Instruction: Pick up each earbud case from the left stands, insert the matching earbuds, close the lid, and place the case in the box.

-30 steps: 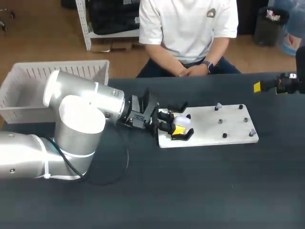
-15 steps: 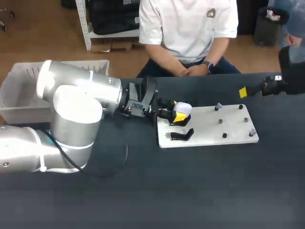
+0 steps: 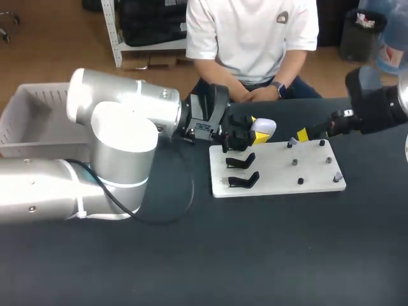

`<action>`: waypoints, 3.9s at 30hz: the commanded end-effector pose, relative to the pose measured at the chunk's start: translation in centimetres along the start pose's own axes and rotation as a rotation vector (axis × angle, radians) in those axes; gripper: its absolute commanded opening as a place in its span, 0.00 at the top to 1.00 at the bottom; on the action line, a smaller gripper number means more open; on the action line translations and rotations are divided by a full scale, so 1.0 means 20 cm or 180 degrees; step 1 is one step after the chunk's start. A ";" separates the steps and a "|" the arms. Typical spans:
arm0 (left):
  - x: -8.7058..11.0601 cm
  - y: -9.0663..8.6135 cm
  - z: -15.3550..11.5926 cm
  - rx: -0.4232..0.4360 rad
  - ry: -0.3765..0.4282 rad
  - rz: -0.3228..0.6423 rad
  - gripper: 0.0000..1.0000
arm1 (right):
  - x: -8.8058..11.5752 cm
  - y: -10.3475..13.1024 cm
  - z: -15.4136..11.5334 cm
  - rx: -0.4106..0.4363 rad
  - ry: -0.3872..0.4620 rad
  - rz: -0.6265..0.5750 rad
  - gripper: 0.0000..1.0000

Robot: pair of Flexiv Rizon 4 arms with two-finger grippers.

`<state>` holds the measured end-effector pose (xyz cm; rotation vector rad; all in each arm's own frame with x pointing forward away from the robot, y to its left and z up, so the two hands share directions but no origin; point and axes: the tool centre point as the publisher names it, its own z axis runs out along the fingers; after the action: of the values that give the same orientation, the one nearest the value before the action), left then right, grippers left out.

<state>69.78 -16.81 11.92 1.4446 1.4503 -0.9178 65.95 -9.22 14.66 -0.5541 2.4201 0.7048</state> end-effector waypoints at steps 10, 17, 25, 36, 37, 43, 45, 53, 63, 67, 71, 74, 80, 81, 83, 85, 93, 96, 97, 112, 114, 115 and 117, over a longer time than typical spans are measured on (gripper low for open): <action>-0.09 -0.01 0.13 0.0114 -0.0049 0.0133 1.00 | -0.02 0.06 0.08 -0.0160 0.0035 -0.0053 0.00; -0.09 -0.06 0.13 0.0181 -0.0081 0.0151 1.00 | -0.04 0.03 0.09 -0.0143 0.0051 -0.0037 0.00; -0.09 -0.10 0.12 0.0234 -0.0121 0.0161 1.00 | -0.06 0.02 0.09 -0.0123 0.0046 -0.0054 0.00; -0.09 -0.15 0.10 0.0319 -0.0205 0.0173 1.00 | -0.10 0.00 0.07 -0.0050 0.0012 -0.0104 0.00; -0.09 -0.16 0.09 0.0315 -0.0219 0.0166 1.00 | -0.11 0.01 0.05 -0.0037 -0.0004 -0.0125 0.00; -0.09 -0.16 0.04 0.0279 -0.0532 0.0023 1.00 | -0.12 -0.02 -0.08 0.0283 -0.0103 -0.0213 0.00; -0.09 -0.16 0.02 0.0262 -0.0658 -0.0058 1.00 | -0.11 -0.05 -0.12 0.0429 -0.0091 -0.0226 0.00; -0.11 -0.12 -0.04 0.0120 -0.0807 -0.0137 1.00 | 0.03 -0.15 -0.18 0.0871 0.0113 -0.0374 0.00; -0.14 -0.07 -0.05 0.0071 -0.0838 -0.0164 1.00 | 0.18 -0.28 -0.19 0.1314 0.0446 -0.0196 0.00; -0.14 -0.05 -0.02 0.0075 -0.0829 -0.0145 1.00 | 0.22 -0.30 -0.18 0.1416 0.0568 -0.0214 0.00; -0.14 -0.05 -0.02 0.0056 -0.0811 -0.0165 1.00 | 0.25 -0.34 -0.17 0.1815 0.0714 -0.0141 0.00; -0.14 -0.05 -0.02 0.0056 -0.0811 -0.0165 1.00 | 0.25 -0.34 -0.17 0.1815 0.0714 -0.0141 0.00; -0.14 -0.05 -0.02 0.0056 -0.0811 -0.0165 1.00 | 0.25 -0.34 -0.17 0.1815 0.0714 -0.0141 0.00; -0.14 -0.05 -0.02 0.0056 -0.0811 -0.0165 1.00 | 0.25 -0.34 -0.17 0.1815 0.0714 -0.0141 0.00; -0.14 -0.05 -0.02 0.0056 -0.0811 -0.0165 1.00 | 0.25 -0.34 -0.17 0.1815 0.0714 -0.0141 0.00; -0.14 -0.05 -0.02 0.0056 -0.0811 -0.0165 1.00 | 0.25 -0.34 -0.17 0.1815 0.0714 -0.0141 0.00; -0.14 -0.05 -0.02 0.0056 -0.0811 -0.0165 1.00 | 0.36 -0.39 -0.14 0.1962 0.0834 0.0072 0.00; -0.14 -0.05 -0.02 0.0056 -0.0811 -0.0165 1.00 | 0.38 -0.38 -0.11 0.2017 0.0884 -0.0041 0.00; -0.14 -0.05 -0.02 0.0056 -0.0811 -0.0165 1.00 | 0.39 -0.37 -0.10 0.2029 0.0896 -0.0067 0.00; -0.14 -0.05 -0.02 0.0056 -0.0811 -0.0165 1.00 | 0.48 -0.36 0.05 0.2214 0.1239 -0.0255 0.00; -0.14 -0.05 -0.02 0.0056 -0.0811 -0.0165 1.00 | 0.48 -0.37 0.06 0.2205 0.1314 -0.0260 0.00; -0.14 -0.05 -0.02 0.0056 -0.0811 -0.0165 1.00 | 0.48 -0.37 0.07 0.2205 0.1314 -0.0258 0.00; -0.14 -0.05 -0.02 0.0056 -0.0811 -0.0165 1.00 | 0.49 -0.38 0.08 0.2185 0.1331 -0.0256 0.00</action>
<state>68.58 -17.49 14.71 1.2632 1.3040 -1.1096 62.38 -17.07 5.50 -0.5417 2.7642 -0.2871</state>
